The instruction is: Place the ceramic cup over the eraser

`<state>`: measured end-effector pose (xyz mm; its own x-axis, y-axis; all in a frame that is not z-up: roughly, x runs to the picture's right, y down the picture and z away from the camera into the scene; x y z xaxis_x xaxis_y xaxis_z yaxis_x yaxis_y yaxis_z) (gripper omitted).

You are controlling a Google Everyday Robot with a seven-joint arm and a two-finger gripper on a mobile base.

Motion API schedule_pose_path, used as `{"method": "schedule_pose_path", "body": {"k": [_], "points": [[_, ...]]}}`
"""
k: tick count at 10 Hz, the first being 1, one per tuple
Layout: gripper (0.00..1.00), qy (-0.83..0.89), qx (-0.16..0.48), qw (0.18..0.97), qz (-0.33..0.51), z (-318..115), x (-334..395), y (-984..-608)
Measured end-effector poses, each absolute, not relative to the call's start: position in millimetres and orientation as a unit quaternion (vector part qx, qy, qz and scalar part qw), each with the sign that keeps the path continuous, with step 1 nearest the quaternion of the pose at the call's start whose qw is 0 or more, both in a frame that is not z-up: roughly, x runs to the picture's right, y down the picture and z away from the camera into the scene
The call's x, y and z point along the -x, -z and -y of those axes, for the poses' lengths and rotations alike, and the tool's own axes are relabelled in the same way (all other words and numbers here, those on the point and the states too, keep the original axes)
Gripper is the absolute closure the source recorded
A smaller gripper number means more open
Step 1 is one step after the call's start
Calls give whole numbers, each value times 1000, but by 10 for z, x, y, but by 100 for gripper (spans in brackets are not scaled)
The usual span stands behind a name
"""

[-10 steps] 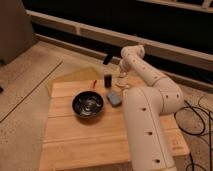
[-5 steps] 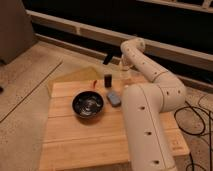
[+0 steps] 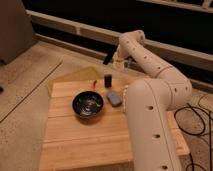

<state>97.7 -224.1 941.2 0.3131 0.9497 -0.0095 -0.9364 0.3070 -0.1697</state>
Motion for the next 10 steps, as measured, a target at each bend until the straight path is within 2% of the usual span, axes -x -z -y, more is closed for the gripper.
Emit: {"method": "schedule_pose_path", "body": {"k": [4,10], "points": [[100,-562,61,819,94,2384,-665,-9019],[100,-538,70,834,97,2090,-366,-8731]]}}
